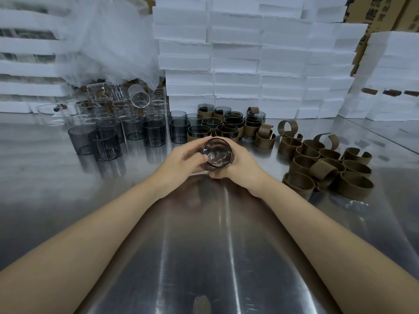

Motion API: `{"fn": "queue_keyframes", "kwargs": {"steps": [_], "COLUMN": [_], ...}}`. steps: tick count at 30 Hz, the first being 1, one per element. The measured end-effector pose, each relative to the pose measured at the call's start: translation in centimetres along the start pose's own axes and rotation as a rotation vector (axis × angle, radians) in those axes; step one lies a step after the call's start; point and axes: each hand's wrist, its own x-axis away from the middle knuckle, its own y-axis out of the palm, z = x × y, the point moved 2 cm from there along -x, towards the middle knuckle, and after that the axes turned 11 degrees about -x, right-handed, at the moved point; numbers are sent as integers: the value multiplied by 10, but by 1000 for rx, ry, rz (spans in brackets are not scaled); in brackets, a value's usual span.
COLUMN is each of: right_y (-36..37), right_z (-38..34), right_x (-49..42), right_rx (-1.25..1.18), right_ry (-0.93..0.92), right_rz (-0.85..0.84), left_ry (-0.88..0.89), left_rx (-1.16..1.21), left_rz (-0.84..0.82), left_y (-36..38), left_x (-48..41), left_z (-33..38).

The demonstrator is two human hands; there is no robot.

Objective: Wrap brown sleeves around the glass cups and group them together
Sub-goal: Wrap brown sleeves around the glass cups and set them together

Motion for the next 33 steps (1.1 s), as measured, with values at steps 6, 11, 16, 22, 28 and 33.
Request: {"fn": "queue_keyframes", "kwargs": {"steps": [6,11,16,22,28,33], "right_y": [3,9,9,15,15,16], "right_z": [-2,0,-8,-7,-6,-6], "right_x": [3,3,8,9,8,8], "right_rx": [18,-495,-792,-843,-788,-791], "right_ry": [-15,248,508,585,618,646], "right_rz": [-68,-56,-165,-196,-188,-196], "left_ry": [-27,1,106,165,155,84], "left_rx": [-47,-193,-488,-394,-351,-184], "left_rz": [67,40,10,95,104,161], "left_y": [0,0,4,6,4,4], "left_x": [0,5,3,4,5,8], "left_z": [2,0,5,7,9,12]}}
